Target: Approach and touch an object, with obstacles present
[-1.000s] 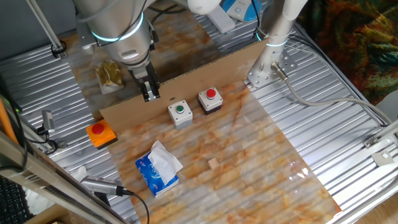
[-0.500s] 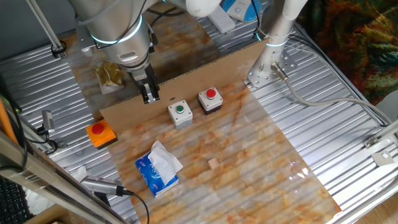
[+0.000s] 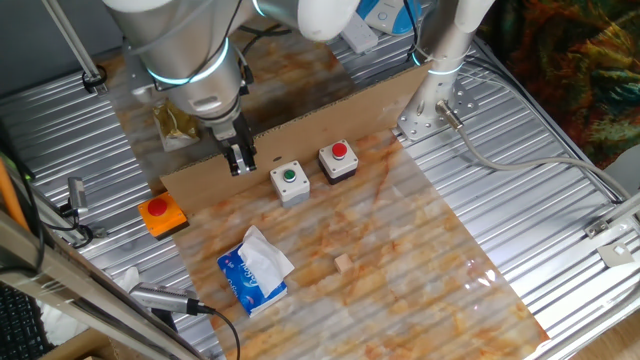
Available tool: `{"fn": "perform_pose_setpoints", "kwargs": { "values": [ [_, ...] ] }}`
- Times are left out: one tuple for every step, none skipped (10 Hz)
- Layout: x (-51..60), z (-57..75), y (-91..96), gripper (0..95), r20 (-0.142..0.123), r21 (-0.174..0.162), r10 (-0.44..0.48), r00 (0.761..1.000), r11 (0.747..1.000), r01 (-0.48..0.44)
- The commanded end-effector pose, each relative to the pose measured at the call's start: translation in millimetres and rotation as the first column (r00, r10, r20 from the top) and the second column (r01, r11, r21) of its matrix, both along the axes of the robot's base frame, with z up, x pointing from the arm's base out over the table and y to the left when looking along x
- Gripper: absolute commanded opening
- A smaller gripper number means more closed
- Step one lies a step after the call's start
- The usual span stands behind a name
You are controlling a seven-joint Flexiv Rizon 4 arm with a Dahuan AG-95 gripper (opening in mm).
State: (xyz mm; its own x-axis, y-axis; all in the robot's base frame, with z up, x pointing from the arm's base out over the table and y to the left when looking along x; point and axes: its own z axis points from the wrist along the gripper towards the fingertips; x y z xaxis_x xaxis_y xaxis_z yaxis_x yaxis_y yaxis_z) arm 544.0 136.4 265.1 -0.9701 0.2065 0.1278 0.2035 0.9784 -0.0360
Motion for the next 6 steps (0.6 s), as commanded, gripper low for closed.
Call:
{"fn": "perform_pose_setpoints", "kwargs": {
  "values": [
    [-0.1, -5.4, -0.1, 0.0, 0.005, 0.002, 0.000, 1.000, 1.000, 0.000],
    [-0.2, -10.9, 0.2, 0.0, 0.008, 0.000, -0.001, 1.000, 1.000, 0.001],
    [-0.2, -13.6, -0.4, 0.0, 0.008, 0.003, -0.001, 1.000, 1.000, 0.001],
    [-0.7, -14.7, -1.6, 0.0, 0.007, 0.000, 0.001, 1.000, 1.000, -0.001],
    [-1.5, -16.8, -3.7, 0.0, 0.007, 0.003, 0.002, 1.000, 1.000, -0.002],
    [-1.6, -17.3, -4.2, 0.0, 0.007, 0.004, 0.001, 1.000, 1.000, -0.001]
  ]
}}
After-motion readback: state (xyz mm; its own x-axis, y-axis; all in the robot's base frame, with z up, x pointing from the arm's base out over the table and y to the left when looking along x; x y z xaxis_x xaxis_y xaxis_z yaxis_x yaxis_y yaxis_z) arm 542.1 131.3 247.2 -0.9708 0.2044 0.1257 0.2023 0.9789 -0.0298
